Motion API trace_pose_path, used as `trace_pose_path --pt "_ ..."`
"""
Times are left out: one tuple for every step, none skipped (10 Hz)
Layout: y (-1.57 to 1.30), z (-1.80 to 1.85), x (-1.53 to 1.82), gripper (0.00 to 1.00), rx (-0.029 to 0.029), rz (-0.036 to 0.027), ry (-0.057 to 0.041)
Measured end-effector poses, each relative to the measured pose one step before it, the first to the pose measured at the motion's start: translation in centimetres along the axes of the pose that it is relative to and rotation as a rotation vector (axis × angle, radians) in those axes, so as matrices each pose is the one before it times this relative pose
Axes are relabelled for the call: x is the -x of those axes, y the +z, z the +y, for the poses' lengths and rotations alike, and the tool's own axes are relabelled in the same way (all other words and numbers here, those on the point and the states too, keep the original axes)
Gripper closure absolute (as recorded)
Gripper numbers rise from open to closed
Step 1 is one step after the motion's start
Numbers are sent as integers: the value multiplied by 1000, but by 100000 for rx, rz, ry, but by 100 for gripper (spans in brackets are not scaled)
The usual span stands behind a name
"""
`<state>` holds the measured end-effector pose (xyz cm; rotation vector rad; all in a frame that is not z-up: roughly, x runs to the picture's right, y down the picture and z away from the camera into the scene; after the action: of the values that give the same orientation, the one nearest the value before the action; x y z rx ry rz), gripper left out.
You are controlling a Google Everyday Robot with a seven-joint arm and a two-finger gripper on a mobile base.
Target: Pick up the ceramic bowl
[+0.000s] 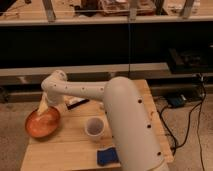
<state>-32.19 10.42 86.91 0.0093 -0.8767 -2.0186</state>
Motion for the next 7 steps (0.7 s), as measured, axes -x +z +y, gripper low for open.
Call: trace_pose_path --pt "143 -103 -239 1 -1035 -549 -695" --pt "236 -334 -356 1 -1790 -788 -1381" --pt "104 -52 -241 1 -621 -644 -599" --pt "60 126 -189 1 -163 -807 -175" --pt "218 73 -116 1 242 -1526 -53" --pt "303 -85 -90 1 465 -1730 -258" --pt "329 -274 -89 1 233 -1529 -615"
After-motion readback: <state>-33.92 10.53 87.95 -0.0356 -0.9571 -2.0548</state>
